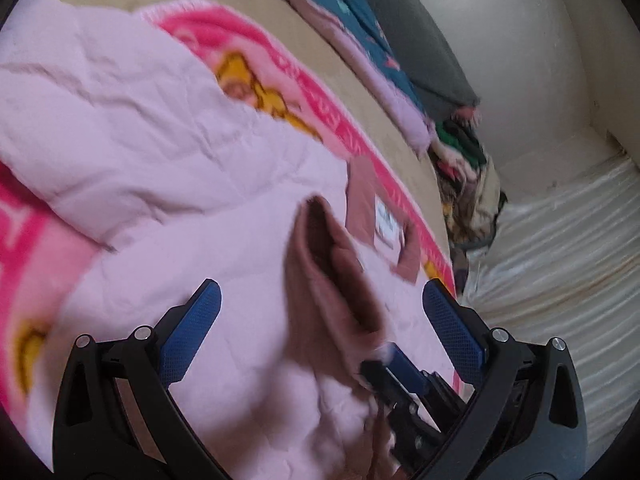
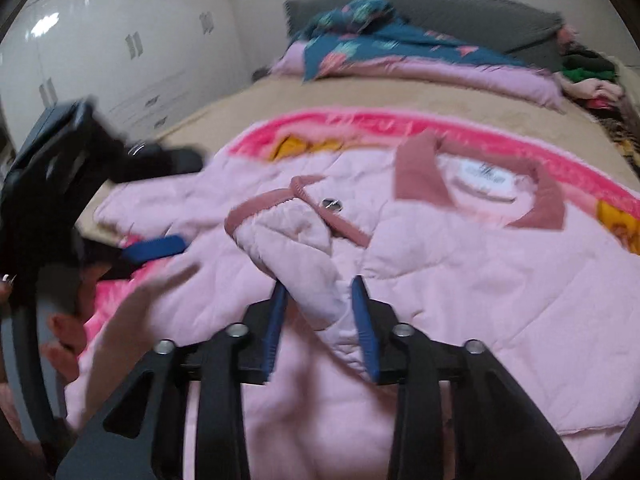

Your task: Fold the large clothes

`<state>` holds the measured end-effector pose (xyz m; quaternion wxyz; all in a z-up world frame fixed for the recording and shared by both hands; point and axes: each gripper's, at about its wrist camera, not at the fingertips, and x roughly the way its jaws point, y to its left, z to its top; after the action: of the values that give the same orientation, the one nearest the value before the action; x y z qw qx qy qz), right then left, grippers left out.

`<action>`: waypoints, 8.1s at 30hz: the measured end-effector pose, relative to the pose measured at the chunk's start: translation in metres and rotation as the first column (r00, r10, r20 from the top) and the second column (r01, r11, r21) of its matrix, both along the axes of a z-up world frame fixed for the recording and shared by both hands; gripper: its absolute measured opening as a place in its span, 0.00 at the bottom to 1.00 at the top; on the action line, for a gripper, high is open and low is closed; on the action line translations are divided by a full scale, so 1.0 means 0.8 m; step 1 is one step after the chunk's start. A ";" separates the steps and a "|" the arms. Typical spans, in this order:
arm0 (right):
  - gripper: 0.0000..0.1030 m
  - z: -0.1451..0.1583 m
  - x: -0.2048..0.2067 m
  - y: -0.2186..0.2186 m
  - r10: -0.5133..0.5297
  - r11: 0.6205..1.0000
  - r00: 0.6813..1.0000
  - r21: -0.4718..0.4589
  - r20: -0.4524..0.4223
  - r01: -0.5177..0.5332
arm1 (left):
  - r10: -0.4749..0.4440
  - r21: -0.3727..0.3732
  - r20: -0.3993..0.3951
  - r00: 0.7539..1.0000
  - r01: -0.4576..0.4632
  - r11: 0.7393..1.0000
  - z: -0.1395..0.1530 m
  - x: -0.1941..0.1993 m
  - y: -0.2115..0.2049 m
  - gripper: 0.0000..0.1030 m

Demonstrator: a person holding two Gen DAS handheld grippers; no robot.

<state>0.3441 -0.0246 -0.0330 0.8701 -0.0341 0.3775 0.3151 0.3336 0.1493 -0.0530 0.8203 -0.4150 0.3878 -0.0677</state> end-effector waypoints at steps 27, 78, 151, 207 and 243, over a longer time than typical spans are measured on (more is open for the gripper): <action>0.55 0.007 0.013 -0.284 -0.451 0.893 0.892 -0.036 -0.033 0.450 | -0.027 0.374 0.086 0.996 -0.007 0.927 0.019 0.022 -0.031 0.11; 0.94 0.080 -0.040 -0.068 -0.285 0.958 0.958 0.035 0.022 0.284 | 0.264 0.524 0.010 0.965 -0.230 0.820 0.040 -0.082 0.104 0.91; 0.94 0.097 -0.068 0.045 -0.084 0.995 0.995 0.065 0.051 0.081 | 0.598 0.374 0.332 0.729 -0.684 0.626 0.159 -0.159 0.302 0.11; 0.94 0.053 -0.159 -0.278 -0.510 0.843 0.860 0.194 -0.008 0.502 | -0.272 0.713 0.298 0.915 -0.024 0.701 0.120 -0.092 -0.180 0.11; 0.94 0.026 -0.141 -0.297 -0.584 0.802 0.810 0.121 -0.048 0.585 | -0.496 0.817 0.093 0.863 0.219 0.534 0.039 -0.106 -0.257 0.80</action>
<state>0.2311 -0.2622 -0.0119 0.9236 0.1420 0.3517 0.0558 0.2490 -0.0560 -0.0217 0.9348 0.0914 0.3193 -0.1256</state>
